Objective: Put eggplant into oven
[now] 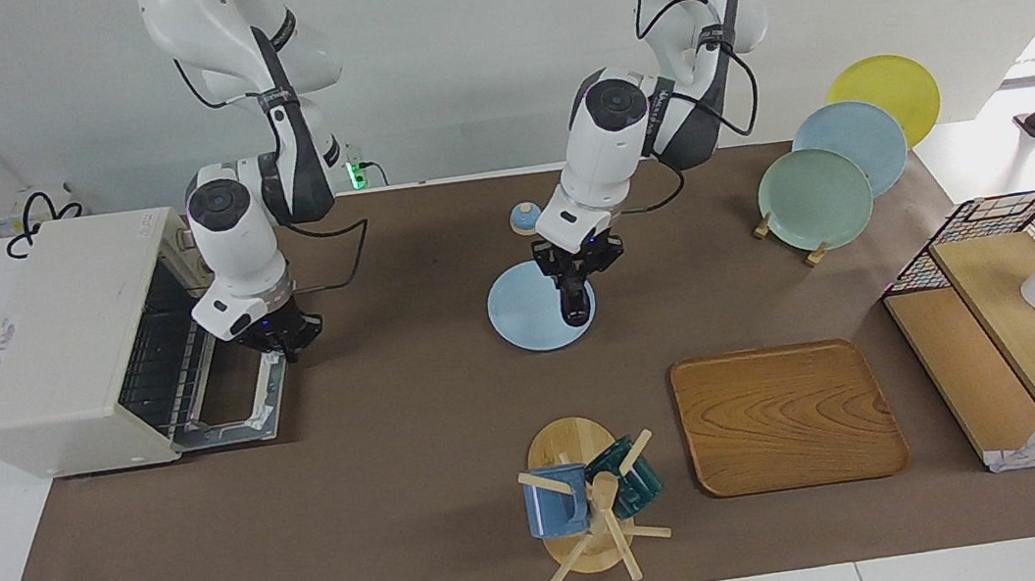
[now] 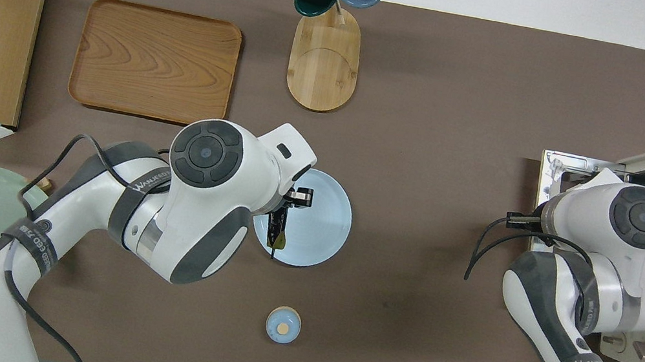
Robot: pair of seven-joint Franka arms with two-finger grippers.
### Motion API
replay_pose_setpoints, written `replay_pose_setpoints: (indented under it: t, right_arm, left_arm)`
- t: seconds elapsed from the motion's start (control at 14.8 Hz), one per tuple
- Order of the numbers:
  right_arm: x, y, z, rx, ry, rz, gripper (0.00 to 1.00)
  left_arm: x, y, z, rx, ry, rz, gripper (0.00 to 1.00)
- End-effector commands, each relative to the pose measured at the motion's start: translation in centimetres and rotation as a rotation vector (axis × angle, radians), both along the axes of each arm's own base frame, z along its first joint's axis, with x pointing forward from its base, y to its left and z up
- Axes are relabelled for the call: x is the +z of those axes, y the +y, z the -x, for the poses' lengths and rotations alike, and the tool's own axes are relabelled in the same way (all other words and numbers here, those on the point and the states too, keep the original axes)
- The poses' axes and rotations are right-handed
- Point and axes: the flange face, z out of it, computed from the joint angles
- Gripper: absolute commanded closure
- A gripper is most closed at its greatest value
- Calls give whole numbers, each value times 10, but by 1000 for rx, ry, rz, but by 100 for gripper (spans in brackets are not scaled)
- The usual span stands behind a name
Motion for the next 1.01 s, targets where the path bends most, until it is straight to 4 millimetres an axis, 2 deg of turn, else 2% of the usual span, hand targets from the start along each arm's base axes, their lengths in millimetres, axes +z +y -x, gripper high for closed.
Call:
replay_pose_setpoints:
  t: [0.0, 0.13, 0.2, 0.27, 0.61, 0.67, 0.74, 0.81, 0.88, 0.94]
  right_arm:
    - [2, -4, 4, -41, 3, -18, 100]
    - [5, 5, 2, -75, 14, -64, 100]
    - [9, 19, 1, -65, 27, -72, 100]
    - [14, 24, -1, -75, 37, -72, 100]
    - [56, 70, -13, -116, 74, -56, 100]
    - [61, 80, -12, -129, 67, -56, 85]
    - [65, 91, -12, -128, 66, -55, 66]
    - [67, 99, -10, -114, 69, -53, 51]
    - [73, 103, -12, -108, 64, -54, 40]
    - [76, 108, -13, -99, 69, -54, 39]
  left_arm:
    - [-19, 0, 28, 27, -19, 17, 100]
    - [-33, -11, 41, 36, -49, 38, 100]
    - [-38, -12, 39, 38, -52, 39, 100]
    - [-45, -14, 37, 40, -47, 35, 100]
    - [-53, -18, 36, 47, -54, 40, 100]
    - [-53, -18, 36, 45, -54, 40, 100]
    - [-53, -17, 35, 48, -54, 40, 100]
    - [-53, -15, 33, 53, -54, 40, 76]
    - [-54, -13, 31, 52, -49, 35, 1]
    - [-50, -11, 28, 52, -49, 36, 0]
